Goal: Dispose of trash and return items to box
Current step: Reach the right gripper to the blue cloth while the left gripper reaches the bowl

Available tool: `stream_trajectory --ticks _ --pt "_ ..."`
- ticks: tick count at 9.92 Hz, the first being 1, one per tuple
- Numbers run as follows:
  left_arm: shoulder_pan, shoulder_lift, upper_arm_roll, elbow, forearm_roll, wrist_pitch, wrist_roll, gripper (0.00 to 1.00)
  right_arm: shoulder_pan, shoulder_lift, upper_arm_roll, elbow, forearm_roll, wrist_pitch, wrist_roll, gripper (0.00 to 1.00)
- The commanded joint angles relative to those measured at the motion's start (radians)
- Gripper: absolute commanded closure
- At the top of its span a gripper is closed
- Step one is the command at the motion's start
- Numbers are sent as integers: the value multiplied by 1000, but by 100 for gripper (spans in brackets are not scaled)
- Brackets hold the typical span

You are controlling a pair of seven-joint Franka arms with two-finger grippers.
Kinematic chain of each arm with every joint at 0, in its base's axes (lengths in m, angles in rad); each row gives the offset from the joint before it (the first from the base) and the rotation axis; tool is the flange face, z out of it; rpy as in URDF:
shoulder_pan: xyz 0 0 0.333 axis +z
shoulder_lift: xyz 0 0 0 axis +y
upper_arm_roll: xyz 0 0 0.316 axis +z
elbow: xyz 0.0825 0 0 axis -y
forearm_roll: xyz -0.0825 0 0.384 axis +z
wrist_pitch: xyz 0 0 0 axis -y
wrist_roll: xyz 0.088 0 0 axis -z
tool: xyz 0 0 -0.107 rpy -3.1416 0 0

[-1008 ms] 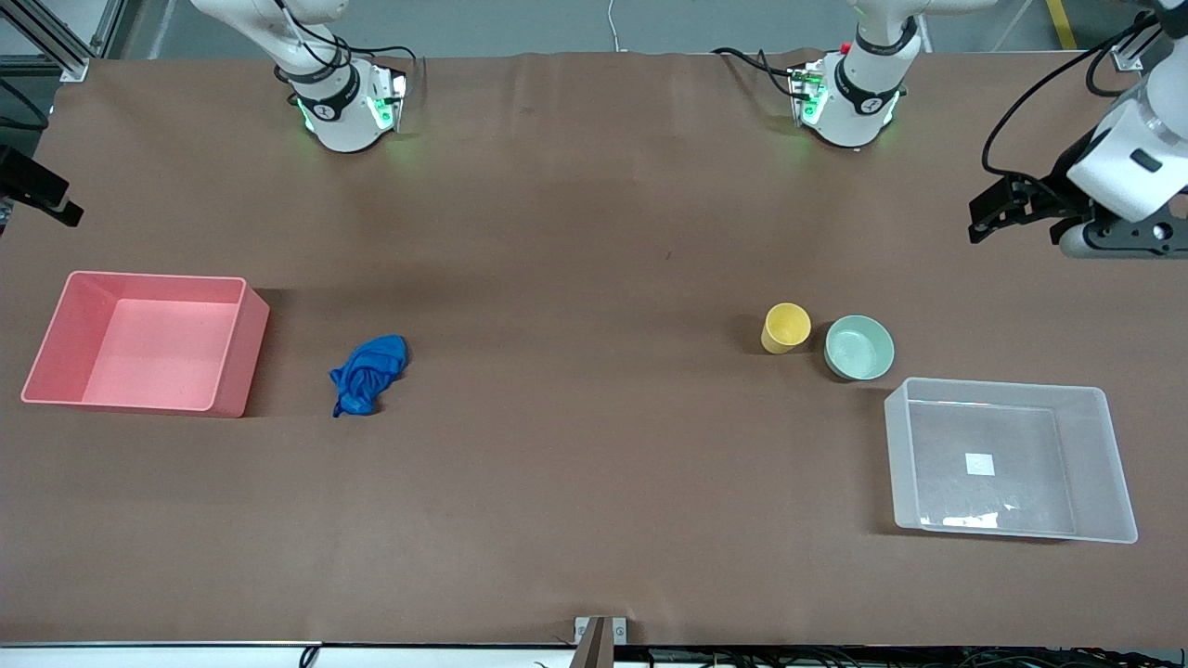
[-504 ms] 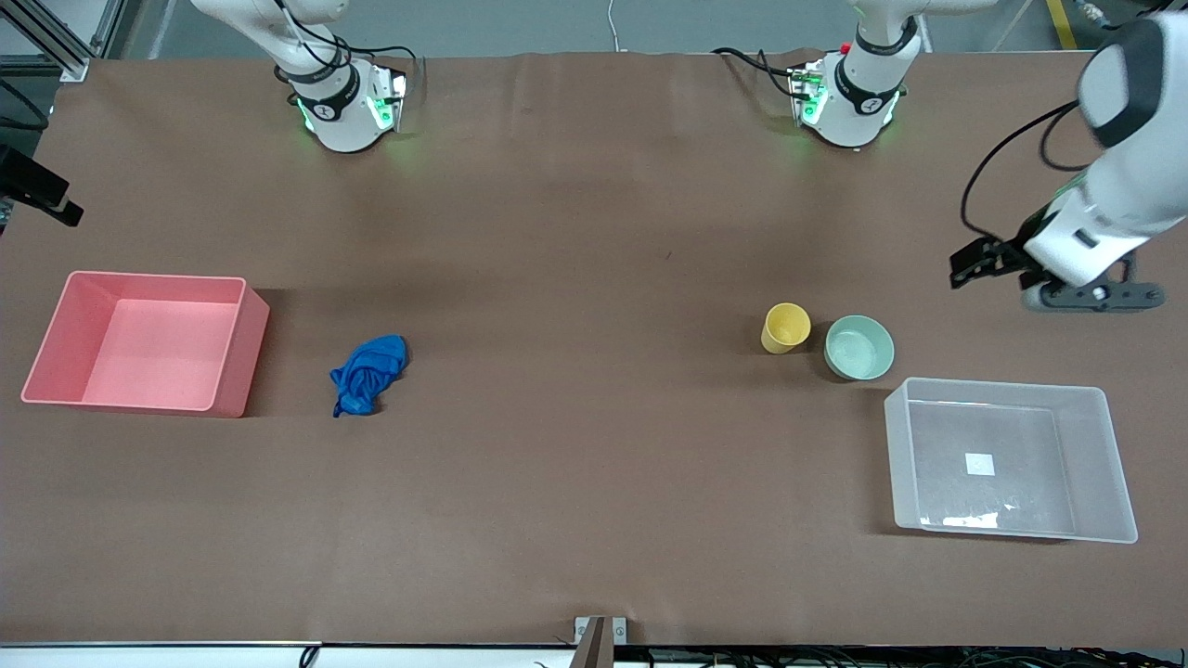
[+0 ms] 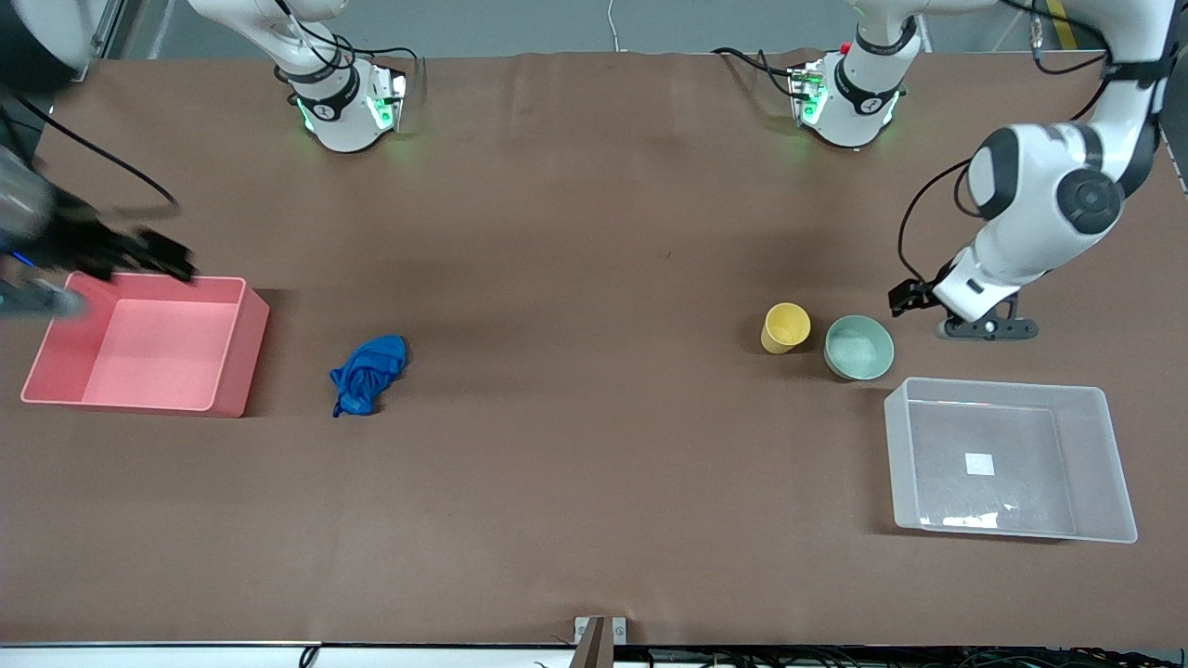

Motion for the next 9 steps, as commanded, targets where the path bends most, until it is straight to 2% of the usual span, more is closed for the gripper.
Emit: stream_trajectory --ticks 1,3,4,5,6,7,9 --pt "1 156 3 2 -13 157 10 5 52 25 17 -236 -8 237 94 0" --pt "1 237 2 -1 -13 277 4 9 75 46 17 -463 -23 556 110 0" --pt "1 256 0 -3 -15 280 3 26 78 87 17 -523 -31 667 112 0" --pt "1 256 0 -6 -15 280 0 66 75 133 17 -536 -40 723 112 0" --pt "1 254 0 -15 -15 280 -19 100 75 187 17 -538 -43 779 112 0" --pt "1 251 0 -16 -13 279 -19 100 74 242 17 -538 -43 844 113 0" --pt "1 239 0 -26 -13 279 -16 100 63 261 15 -538 -45 866 124 0"
